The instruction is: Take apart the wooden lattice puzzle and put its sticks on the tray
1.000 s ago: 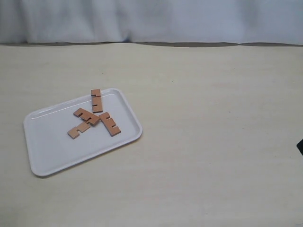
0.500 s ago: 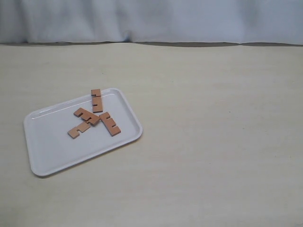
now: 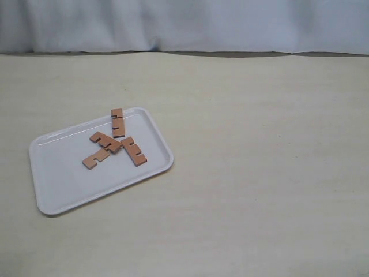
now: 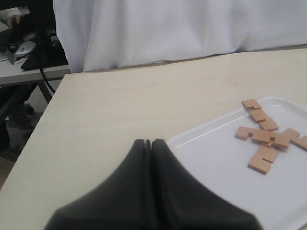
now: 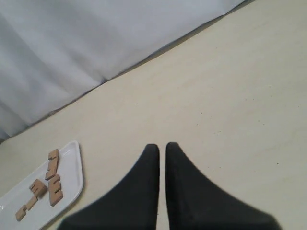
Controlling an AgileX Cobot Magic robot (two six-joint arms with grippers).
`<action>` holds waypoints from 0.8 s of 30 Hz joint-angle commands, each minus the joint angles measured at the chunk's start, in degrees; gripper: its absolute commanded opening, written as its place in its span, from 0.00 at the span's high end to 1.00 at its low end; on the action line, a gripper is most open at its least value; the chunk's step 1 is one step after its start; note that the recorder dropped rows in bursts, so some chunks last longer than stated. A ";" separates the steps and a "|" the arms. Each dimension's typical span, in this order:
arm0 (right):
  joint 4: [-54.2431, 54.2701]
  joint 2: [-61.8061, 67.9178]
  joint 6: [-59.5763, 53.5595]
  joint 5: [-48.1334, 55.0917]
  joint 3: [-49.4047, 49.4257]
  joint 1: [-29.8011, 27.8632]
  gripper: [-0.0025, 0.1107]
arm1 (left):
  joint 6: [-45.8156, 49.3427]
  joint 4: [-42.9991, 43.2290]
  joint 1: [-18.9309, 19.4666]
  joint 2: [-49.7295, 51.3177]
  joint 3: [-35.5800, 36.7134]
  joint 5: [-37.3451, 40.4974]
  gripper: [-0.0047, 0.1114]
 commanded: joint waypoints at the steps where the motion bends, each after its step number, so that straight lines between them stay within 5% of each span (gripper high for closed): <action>1: -0.15 -0.32 0.05 0.65 0.00 -0.30 0.94 | -0.03 -0.06 -0.11 -0.10 0.11 -0.38 0.96; 9: -0.15 -0.32 -29.15 0.65 0.00 -0.30 0.94 | -0.03 -0.06 -0.11 -0.10 0.11 -0.38 0.96; 24: -0.15 -0.32 -30.26 0.21 0.00 -0.30 0.94 | -0.03 -0.30 -0.11 -0.10 0.11 0.08 0.96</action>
